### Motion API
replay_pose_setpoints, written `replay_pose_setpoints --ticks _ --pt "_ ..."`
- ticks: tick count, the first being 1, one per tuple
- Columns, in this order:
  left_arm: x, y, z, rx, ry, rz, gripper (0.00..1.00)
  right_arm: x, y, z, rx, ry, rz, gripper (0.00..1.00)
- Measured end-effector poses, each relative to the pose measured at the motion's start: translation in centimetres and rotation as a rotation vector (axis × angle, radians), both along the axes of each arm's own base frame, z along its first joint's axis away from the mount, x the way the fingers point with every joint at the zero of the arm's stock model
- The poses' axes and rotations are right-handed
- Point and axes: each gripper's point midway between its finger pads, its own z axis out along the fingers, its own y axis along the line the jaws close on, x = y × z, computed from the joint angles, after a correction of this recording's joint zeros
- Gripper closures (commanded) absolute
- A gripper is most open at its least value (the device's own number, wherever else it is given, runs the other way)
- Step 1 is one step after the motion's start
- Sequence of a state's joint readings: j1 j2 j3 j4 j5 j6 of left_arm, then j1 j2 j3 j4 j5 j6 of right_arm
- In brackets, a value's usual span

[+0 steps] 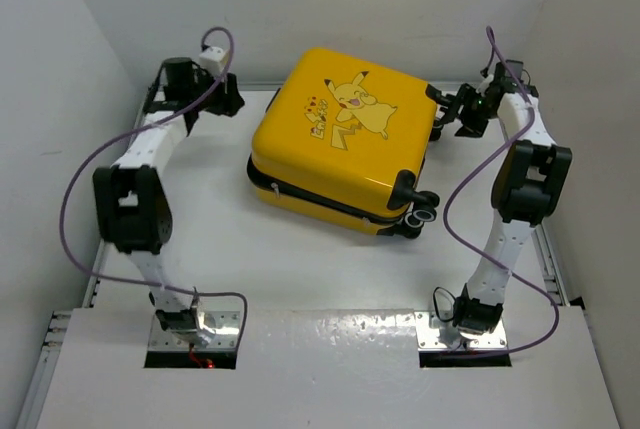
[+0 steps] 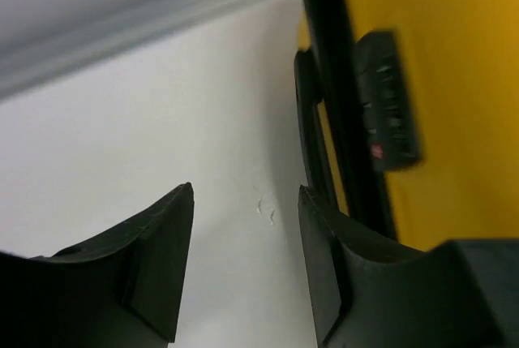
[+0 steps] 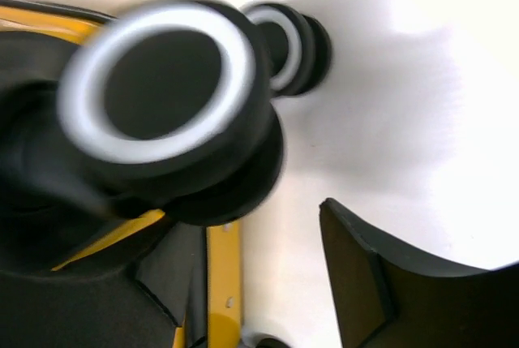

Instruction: Pack the luggage

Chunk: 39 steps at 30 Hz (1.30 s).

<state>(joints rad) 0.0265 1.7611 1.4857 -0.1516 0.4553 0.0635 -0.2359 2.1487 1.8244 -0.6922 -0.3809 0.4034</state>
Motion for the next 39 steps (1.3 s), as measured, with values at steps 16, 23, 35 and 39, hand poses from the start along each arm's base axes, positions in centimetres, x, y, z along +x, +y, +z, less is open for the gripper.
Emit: replay_pose_setpoints --ticks 16,23,35,39 --pt "-5.9 -5.5 -4.7 0.018 0.045 -0.389 0.45 -1.3 3.4 -3.2 -0.117 0.091 0.098 0.34" --pt "-12.2 -6.5 2.3 0.120 -0.160 -0.590 0.45 -2.7 4.5 -3.2 -0.164 0.019 0.216 0.31" --pt "-2.0 -0.2 -2.8 -0.092 0.060 -0.258 0.42 -2.5 5.0 -1.1 -0.117 0.021 0.285 0.34" --pt "1.9 1.3 -6.2 -0.205 0.139 -0.174 0.43 -2.2 5.1 1.3 -0.068 -0.020 0.322 0.32"
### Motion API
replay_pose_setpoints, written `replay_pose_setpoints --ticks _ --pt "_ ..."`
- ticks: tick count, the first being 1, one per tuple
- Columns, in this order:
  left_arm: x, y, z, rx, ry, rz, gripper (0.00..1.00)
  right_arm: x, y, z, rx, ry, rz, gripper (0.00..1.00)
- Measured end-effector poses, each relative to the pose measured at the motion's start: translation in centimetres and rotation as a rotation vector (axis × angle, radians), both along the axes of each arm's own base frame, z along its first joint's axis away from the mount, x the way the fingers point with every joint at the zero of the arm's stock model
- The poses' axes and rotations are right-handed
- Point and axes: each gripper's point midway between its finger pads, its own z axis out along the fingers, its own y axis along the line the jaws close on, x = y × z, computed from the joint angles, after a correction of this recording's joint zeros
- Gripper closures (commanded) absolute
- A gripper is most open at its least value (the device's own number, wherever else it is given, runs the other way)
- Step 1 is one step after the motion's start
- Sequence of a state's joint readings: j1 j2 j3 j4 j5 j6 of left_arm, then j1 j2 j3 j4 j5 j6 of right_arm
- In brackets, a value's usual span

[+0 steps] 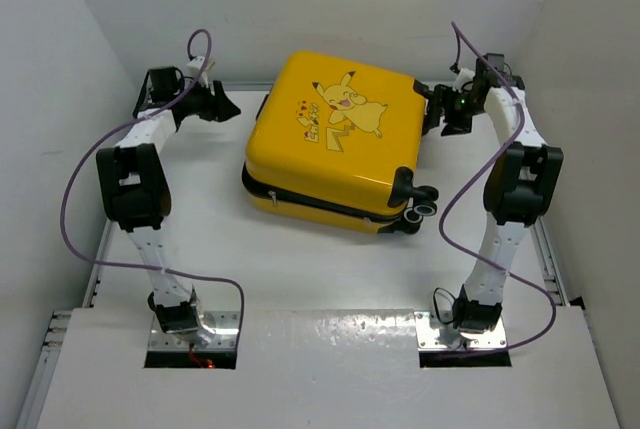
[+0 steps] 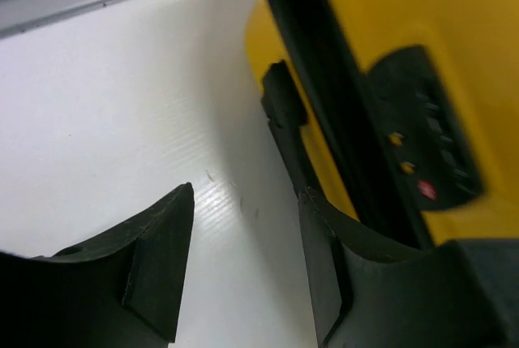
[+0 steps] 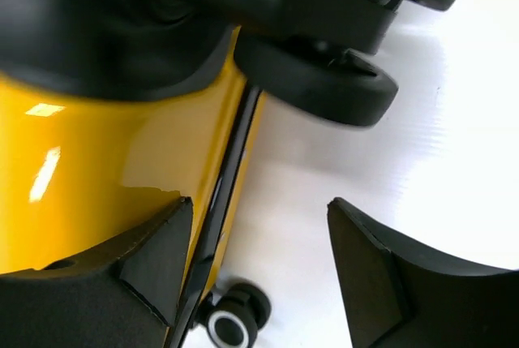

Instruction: Pack the luggage

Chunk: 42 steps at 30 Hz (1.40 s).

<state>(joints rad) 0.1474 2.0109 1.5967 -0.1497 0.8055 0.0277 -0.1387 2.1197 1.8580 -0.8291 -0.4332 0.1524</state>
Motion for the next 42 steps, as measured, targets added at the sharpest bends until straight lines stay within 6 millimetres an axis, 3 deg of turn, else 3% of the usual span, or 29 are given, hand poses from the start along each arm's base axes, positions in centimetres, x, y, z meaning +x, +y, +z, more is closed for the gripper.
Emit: replay_pose_setpoints --ticks 4,7,13,18,24,31,36,38,42 --pt "1.7 0.2 -2.9 -0.053 0.063 0.032 0.43 -0.6 -0.8 1.6 -0.012 -0.014 0.013 0.30" --pt "2.0 -0.1 -3.9 -0.065 0.085 0.031 0.35 -0.4 -1.7 2.9 -0.064 -0.052 0.015 0.29" --pt "2.3 -0.7 -2.1 -0.073 0.037 -0.019 0.32 2.6 -4.8 6.2 -0.285 -0.253 0.044 0.28" --pt "1.5 -0.9 -1.6 -0.068 0.049 -0.040 0.32 5.6 -5.5 7.7 -0.473 -0.446 0.215 0.25" --pt "0.5 -0.6 -0.1 -0.037 0.046 -0.040 0.31 6.5 -4.5 6.0 -0.576 -0.530 0.514 0.18" --pt "0.0 0.1 2.7 -0.005 0.007 -0.005 0.30 8.8 -4.1 0.7 -0.600 -0.553 0.738 0.17" --pt "-0.1 0.9 3.8 0.024 -0.014 0.032 0.30 10.3 -4.0 -0.4 -0.602 -0.635 0.783 0.29" --pt "-0.3 1.1 3.8 0.034 -0.011 0.047 0.30 10.8 -3.5 -0.3 -0.590 -0.688 0.790 0.39" --pt "-0.8 1.4 3.2 0.051 0.006 0.068 0.29 11.0 -2.5 -0.6 -0.543 -0.748 0.797 0.45"
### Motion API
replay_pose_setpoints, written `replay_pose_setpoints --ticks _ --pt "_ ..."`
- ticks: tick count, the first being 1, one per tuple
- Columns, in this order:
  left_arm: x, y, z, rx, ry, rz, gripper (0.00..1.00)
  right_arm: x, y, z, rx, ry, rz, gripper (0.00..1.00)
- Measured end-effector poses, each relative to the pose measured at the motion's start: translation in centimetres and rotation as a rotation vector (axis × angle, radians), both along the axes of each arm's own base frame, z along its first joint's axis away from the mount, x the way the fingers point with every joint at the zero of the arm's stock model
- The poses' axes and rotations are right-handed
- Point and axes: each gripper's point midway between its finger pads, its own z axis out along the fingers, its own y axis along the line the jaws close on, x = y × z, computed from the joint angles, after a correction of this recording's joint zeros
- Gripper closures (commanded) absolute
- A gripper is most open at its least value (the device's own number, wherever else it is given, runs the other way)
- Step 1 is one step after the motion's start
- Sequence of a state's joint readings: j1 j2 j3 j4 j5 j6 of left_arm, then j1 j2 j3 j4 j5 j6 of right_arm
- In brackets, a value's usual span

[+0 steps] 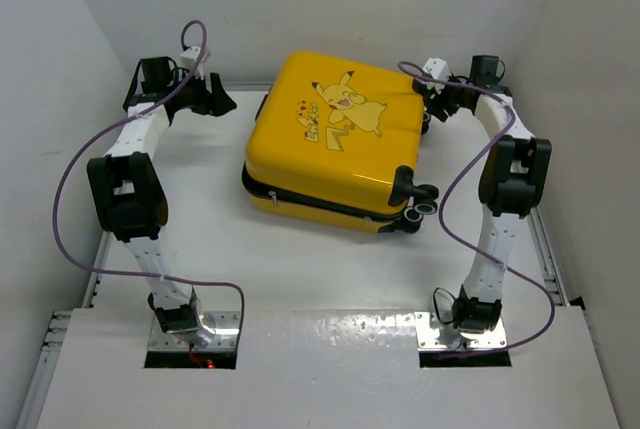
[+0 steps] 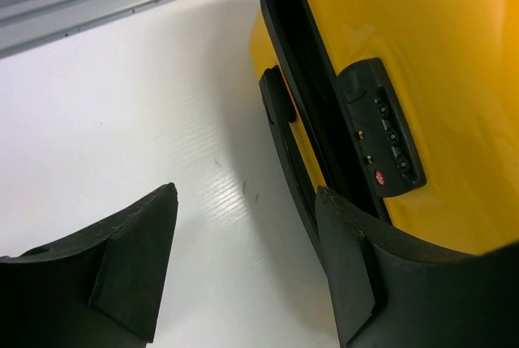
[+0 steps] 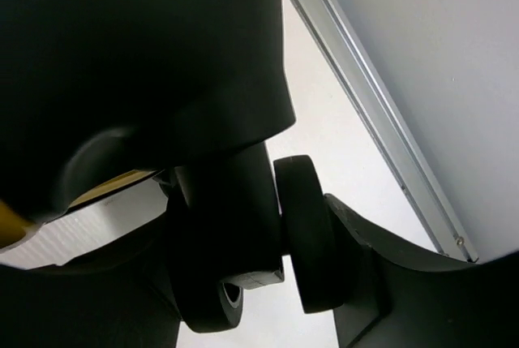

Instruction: Pack the luggage

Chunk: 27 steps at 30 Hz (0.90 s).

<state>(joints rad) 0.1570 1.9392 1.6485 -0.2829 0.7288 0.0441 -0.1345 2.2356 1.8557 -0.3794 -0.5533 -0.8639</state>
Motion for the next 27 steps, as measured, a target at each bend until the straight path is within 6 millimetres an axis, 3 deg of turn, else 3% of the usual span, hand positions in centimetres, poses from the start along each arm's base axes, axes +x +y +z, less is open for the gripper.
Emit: replay_pose_setpoints --ticks 1,2,3,4,18,21,27 --pt "0.0 0.0 -0.1 0.001 0.004 0.003 0.29 0.0 0.1 0.0 0.006 -0.009 0.004 0.50" --pt "-0.1 0.1 -0.3 0.003 0.007 0.008 0.29 0.1 0.2 0.0 0.007 -0.019 0.008 0.74" --pt "-0.1 0.2 -0.5 0.005 0.012 0.012 0.29 0.1 0.3 0.2 0.010 -0.031 0.014 0.91" --pt "-0.1 0.2 -0.6 0.004 0.015 0.015 0.29 0.2 0.4 0.3 0.013 -0.039 0.017 1.00" --pt "0.9 0.4 -0.6 -0.036 0.016 0.062 0.29 -2.0 1.6 3.2 0.083 -0.191 0.010 1.00" --pt "1.1 0.6 -0.7 -0.031 0.018 0.077 0.29 -2.4 2.6 5.5 0.114 -0.245 0.055 1.00" --pt "1.7 1.6 -1.3 -0.014 0.034 0.168 0.29 -3.0 4.8 12.0 0.174 -0.395 0.148 1.00"
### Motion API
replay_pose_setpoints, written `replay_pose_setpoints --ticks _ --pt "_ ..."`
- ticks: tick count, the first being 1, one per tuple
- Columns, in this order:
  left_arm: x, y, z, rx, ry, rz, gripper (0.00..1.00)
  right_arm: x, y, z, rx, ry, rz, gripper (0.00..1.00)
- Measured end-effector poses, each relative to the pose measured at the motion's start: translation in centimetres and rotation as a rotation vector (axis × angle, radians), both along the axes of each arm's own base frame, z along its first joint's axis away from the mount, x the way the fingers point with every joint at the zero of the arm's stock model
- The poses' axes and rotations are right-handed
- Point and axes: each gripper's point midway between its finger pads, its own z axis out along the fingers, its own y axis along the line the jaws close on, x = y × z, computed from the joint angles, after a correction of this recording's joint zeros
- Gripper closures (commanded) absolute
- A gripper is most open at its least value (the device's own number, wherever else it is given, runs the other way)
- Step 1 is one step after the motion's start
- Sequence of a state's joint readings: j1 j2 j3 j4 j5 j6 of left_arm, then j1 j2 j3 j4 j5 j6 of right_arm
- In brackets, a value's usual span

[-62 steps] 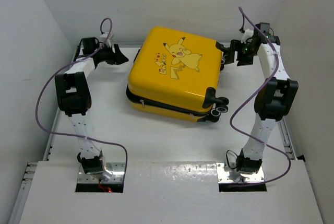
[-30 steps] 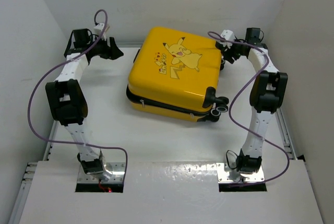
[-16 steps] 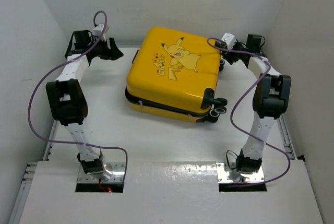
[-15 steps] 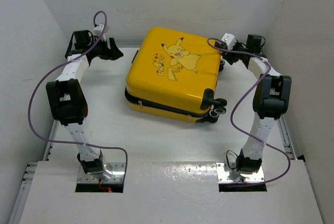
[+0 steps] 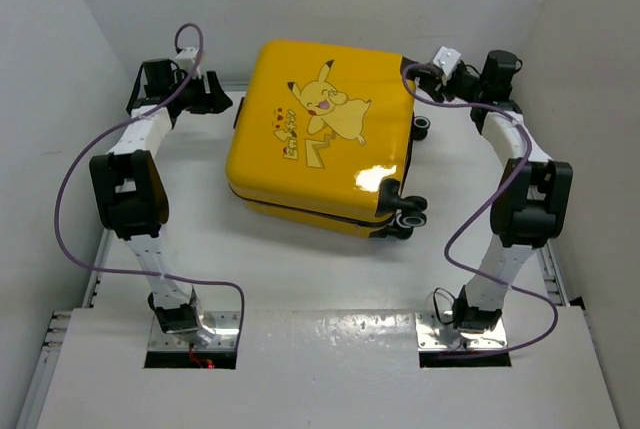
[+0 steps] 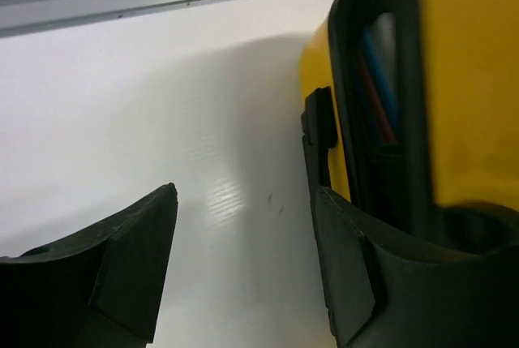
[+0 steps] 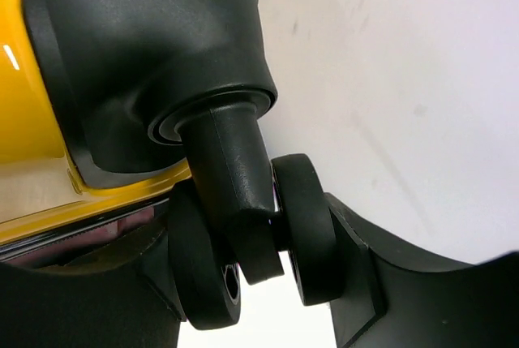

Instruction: Pack the luggage

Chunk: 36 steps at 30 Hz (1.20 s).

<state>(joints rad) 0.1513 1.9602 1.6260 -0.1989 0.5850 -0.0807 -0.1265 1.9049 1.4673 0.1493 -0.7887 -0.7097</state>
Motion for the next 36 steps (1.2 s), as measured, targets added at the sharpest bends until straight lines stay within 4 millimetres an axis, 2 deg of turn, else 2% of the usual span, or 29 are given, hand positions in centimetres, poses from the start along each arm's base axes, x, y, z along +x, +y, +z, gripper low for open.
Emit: replay_pose_setpoints --ticks 4,8,13,16,22,23,27,29,30,32,33,34,36 --pt "-0.2 0.2 -1.0 -0.004 0.024 0.027 0.29 -0.6 1.5 2.6 0.020 -0.057 0.056 1.00" --pt "-0.5 -0.2 -1.9 -0.010 0.049 0.029 0.25 -1.0 1.9 2.7 0.008 -0.065 0.073 1.00" --pt "-0.6 -0.9 -2.0 -0.009 0.053 0.022 0.25 -1.3 0.8 0.2 -0.041 -0.016 0.040 1.00" --pt "-0.5 -1.1 -1.7 -0.008 0.052 0.019 0.25 -0.6 -0.5 -1.4 -0.056 0.020 -0.004 1.00" --pt "1.3 -1.4 -0.5 -0.018 0.017 0.003 0.25 0.6 -2.8 -7.2 -0.063 0.159 -0.055 1.00" --pt "1.7 -1.6 -0.7 -0.024 0.019 -0.002 0.25 0.6 -2.9 -8.0 -0.065 0.176 -0.057 1.00" --pt "2.3 -3.1 -3.3 -0.046 0.093 -0.022 0.25 0.8 -2.7 -7.8 -0.086 0.172 -0.052 0.98" --pt "1.8 -4.0 -5.3 -0.048 0.154 -0.035 0.25 0.8 -2.5 -8.0 -0.100 0.170 -0.050 0.88" --pt "1.4 -4.5 -6.2 -0.048 0.184 -0.045 0.25 0.9 -2.5 -8.0 -0.108 0.167 -0.050 0.72" --pt "0.6 -5.4 -7.7 -0.050 0.236 -0.066 0.25 0.9 -2.7 -8.1 -0.122 0.163 -0.055 0.55" --pt "0.3 -5.9 -8.2 -0.045 0.250 -0.082 0.25 0.8 -2.8 -8.2 -0.127 0.166 -0.059 0.39" --pt "0.1 -6.0 -8.6 -0.036 0.255 -0.088 0.25 0.8 -3.0 -8.2 -0.132 0.169 -0.067 0.34" --pt "-0.7 -6.2 -9.4 -0.039 0.275 -0.116 0.25 0.5 -3.3 -8.4 -0.136 0.196 -0.091 0.29"
